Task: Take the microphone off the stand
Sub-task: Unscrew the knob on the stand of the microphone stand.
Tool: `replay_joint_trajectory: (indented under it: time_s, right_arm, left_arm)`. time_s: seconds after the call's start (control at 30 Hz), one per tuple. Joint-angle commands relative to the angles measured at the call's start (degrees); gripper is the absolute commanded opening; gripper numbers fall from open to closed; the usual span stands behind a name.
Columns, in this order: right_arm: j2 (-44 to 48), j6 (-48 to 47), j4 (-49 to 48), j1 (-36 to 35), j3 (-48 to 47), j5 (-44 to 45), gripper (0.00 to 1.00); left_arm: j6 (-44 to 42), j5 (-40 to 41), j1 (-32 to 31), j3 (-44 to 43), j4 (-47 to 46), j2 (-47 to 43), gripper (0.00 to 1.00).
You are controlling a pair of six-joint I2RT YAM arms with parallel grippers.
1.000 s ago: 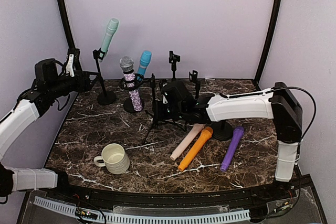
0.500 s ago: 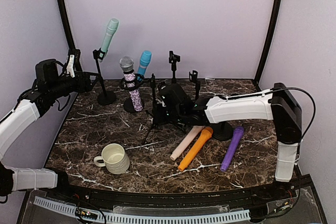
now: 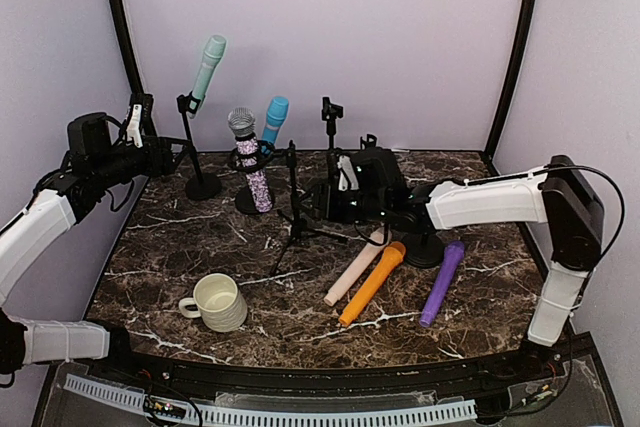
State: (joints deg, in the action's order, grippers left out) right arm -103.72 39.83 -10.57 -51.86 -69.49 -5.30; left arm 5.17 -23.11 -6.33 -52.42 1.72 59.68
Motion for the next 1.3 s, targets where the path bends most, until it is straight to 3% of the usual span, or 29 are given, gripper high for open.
replay_joint_trajectory:
  time_s: [0.0,0.57,0.93,1.27]
  right_arm:
    - [-1.4,6.4,-6.1,1.5,-0.3,-5.4,0.62]
    - [-6.7,11.4,-10.9,2.4,-2.2,-8.2,0.40]
    - [-8.4,12.4,-12.8,2.4,-3.4,-8.6,0.41]
    - [-7.5,9.9,-10.0,2.2,-3.0,-4.9,0.18]
  left_arm:
    - [-0.3,-0.5,-0.1,0.7,-1.5,-0.8,0.74]
    - [-0.2,-0.5,-0.1,0.7,-1.5,-0.8,0.74]
    - [-0.2,-0.5,-0.1,0.7,-1.5,-0.9,0.74]
    - [-0.2,-0.5,-0.1,0.7,-1.5,-0.8,0.74]
